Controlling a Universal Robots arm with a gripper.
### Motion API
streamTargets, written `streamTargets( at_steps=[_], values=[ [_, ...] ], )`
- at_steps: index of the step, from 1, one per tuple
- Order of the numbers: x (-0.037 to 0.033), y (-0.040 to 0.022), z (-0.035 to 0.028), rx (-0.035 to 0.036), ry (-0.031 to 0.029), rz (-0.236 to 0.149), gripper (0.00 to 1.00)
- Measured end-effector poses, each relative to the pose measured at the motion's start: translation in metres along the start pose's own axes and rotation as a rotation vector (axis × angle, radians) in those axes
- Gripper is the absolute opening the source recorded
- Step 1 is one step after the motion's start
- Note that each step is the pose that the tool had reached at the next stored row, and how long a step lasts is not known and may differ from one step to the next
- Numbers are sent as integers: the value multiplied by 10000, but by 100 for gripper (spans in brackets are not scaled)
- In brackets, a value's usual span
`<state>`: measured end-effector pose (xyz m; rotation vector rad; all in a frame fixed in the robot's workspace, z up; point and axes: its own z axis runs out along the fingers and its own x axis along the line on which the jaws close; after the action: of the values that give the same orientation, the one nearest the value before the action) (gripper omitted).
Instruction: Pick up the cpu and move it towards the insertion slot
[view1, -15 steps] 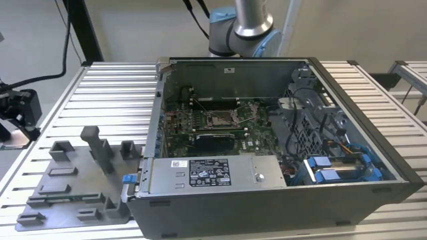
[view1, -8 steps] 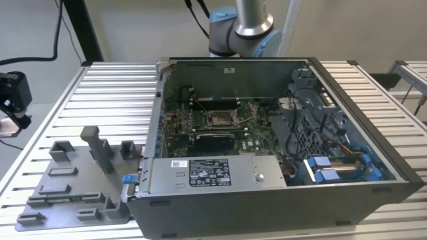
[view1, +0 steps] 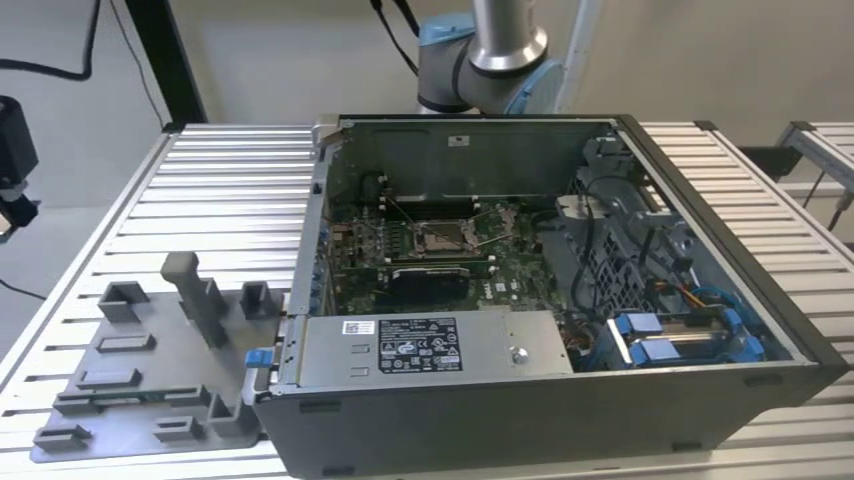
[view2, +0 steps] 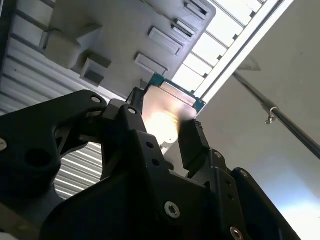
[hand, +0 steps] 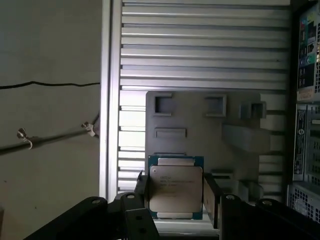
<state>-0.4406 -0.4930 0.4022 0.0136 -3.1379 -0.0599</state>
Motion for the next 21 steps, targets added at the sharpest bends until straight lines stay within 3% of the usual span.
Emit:
streamTargets(
  at_steps=[4,12,21],
  values=[
    [0,7,-170,1,24,1,0],
    [-13,6,-183,2,27,-1,0],
    [-255,5,-182,-1,24,-15,0]
  ],
)
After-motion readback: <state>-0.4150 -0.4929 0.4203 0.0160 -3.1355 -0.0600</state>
